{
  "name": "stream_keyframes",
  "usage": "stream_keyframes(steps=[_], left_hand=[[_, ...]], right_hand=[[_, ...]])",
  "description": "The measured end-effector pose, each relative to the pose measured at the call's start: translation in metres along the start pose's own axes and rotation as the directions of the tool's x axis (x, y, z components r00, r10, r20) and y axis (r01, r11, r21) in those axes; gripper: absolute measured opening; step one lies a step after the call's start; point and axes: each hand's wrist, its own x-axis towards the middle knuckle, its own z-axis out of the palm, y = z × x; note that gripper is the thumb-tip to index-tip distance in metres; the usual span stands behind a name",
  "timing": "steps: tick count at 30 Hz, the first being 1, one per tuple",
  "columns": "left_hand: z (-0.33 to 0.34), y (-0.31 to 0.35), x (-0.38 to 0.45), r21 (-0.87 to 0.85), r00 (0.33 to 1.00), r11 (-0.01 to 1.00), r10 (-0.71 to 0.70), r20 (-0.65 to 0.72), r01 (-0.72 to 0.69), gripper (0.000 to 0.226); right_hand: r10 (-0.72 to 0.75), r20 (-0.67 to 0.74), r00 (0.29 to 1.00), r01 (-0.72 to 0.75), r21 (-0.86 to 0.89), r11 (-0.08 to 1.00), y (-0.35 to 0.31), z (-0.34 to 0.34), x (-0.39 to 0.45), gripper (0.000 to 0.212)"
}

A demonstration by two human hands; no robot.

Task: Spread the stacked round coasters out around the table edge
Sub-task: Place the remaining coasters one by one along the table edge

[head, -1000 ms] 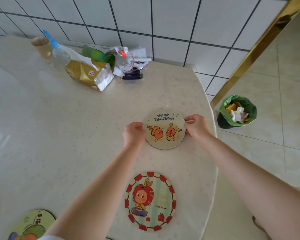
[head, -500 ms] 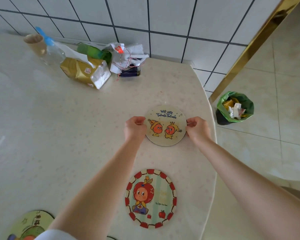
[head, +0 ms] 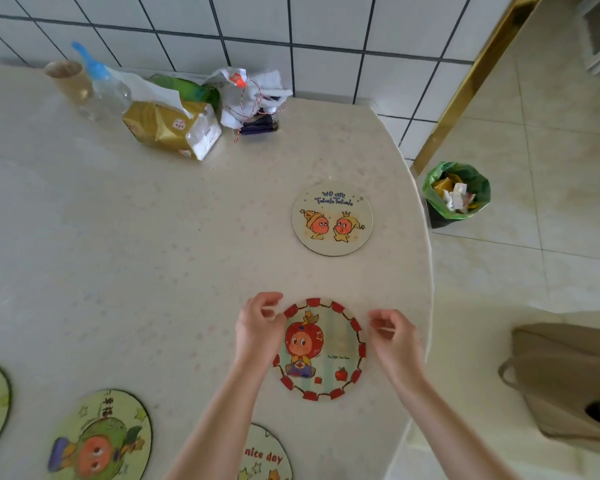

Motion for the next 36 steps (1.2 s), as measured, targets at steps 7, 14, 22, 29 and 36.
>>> stream_keyframes(steps=[7, 14, 22, 29, 36], left_hand=[[-0.003, -0.028, -0.038, -0.245, 0.966, 0.935, -0.258, 0.021, 0.255, 0.046], [-0.011, -0.028, -0.025, -0.233, 0.977, 0.949, -0.208, 0.047, 0.214, 0.035], [-0.017, -0.017, -0.009, -0.229, 0.997, 0.971, -0.074, 0.01, 0.074, 0.024], [-0.018, -0.026, -0.002, -0.148, 0.997, 0.986, -0.081, -0.016, 0.078, 0.019], [-0.025, -0.041, -0.012, -0.038, 0.999, 0.999, -0.013, -0.039, 0.012, 0.02]], right_hand=[[0.248, 0.0, 0.969, -0.24, 0.252, 0.938, 0.02, 0.011, -0.043, 0.023], [0.468, 0.039, 0.883, -0.405, 0.565, 0.719, 0.012, 0.017, -0.053, 0.019], [0.34, 0.027, 0.94, -0.308, 0.498, 0.811, -0.007, 0.022, -0.044, 0.015], [0.346, 0.053, 0.937, -0.331, 0.455, 0.826, -0.005, 0.025, -0.034, 0.018], [0.314, 0.047, 0.948, -0.305, 0.41, 0.86, 0.009, 0.021, -0.032, 0.019]])
